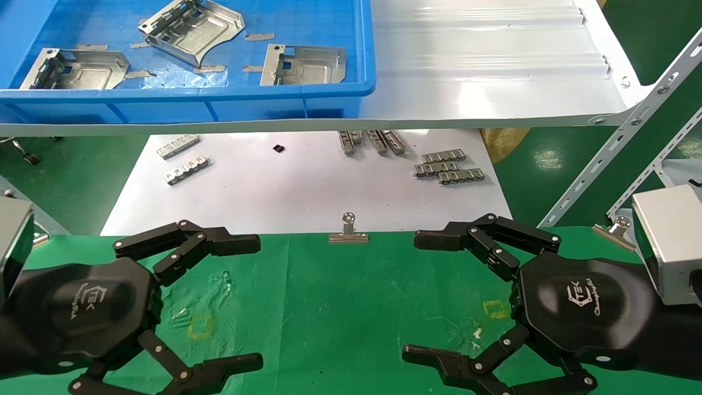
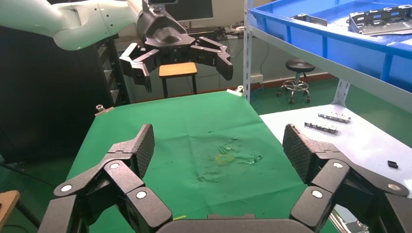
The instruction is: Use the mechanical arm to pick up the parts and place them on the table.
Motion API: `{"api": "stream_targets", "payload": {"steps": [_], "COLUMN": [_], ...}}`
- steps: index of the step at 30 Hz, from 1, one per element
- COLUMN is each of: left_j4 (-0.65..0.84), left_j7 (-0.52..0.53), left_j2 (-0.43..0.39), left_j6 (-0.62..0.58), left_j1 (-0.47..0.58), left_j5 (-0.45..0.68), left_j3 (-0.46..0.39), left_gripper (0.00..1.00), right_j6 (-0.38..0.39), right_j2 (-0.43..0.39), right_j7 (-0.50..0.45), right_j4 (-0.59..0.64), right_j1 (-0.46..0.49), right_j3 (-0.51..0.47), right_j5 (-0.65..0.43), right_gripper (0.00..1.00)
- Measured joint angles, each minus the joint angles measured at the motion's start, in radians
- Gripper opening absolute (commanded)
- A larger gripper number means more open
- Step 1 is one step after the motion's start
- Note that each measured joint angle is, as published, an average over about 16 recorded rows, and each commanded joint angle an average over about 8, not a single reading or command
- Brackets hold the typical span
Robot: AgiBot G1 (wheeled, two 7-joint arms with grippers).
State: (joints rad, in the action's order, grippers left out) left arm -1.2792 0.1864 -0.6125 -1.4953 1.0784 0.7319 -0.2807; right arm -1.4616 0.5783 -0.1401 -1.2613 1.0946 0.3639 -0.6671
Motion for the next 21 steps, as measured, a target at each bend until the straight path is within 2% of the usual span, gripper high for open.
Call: {"api": "stream_targets", "payload": {"steps": [17, 19, 21], "left_j4": [0.000, 0.000, 0.000], "left_j7": [0.000, 0.000, 0.000], "left_j2": [0.000, 0.000, 0.000], "left_j6": [0.000, 0.000, 0.000], "left_j1": [0.000, 0.000, 0.000], "left_j5": [0.000, 0.000, 0.000], "left_j3": [0.000, 0.000, 0.000], "left_gripper": [1.00, 1.00, 1.00], "right_j6": [0.000, 0.000, 0.000], "right_j2": [0.000, 0.000, 0.000], "right_j7": [0.000, 0.000, 0.000], "right_j4": [0.000, 0.000, 0.000], "right_j1": [0.000, 0.000, 0.000], "right_j3": [0.000, 0.000, 0.000], "right_j5": [0.000, 0.000, 0.000], "right_gripper": [0.01, 0.14, 0.39]}}
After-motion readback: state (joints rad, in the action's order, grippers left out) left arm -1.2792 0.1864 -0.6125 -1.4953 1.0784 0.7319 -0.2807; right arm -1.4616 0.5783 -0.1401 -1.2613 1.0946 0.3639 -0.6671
